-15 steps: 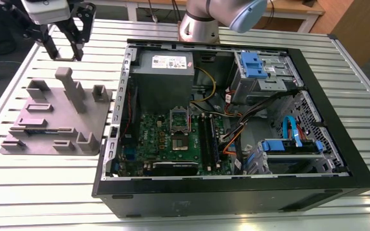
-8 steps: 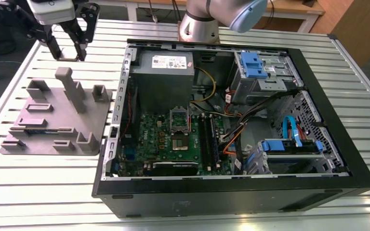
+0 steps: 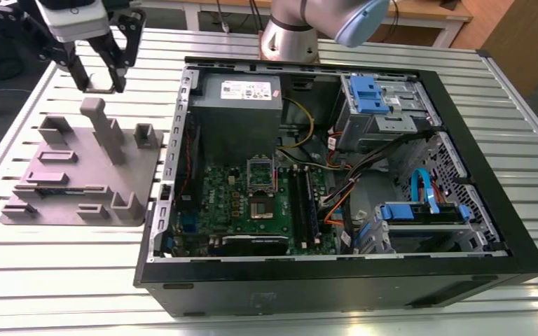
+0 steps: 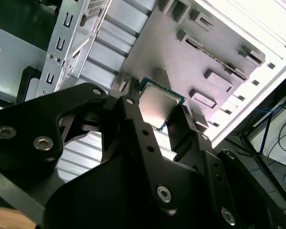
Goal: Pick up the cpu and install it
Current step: 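Pick up the cpu and move it towards the insertion slot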
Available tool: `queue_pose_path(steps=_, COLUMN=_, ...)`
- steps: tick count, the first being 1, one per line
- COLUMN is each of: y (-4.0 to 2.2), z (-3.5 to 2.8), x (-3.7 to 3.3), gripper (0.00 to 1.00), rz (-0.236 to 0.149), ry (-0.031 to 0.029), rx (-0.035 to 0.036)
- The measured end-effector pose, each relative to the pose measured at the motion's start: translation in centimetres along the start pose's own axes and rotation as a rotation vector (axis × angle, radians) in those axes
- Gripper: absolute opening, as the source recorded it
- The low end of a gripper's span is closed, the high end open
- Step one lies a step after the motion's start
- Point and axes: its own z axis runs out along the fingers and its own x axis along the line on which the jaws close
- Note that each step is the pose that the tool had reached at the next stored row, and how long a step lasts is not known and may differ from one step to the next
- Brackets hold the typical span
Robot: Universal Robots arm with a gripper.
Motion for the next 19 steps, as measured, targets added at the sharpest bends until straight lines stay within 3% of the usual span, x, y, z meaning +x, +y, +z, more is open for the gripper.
queue_pose_path(steps=19, y=-0.14, z=0.07, x=-2.97, gripper=0.47, rz=0.003, ry=0.0026, rx=-0.0001)
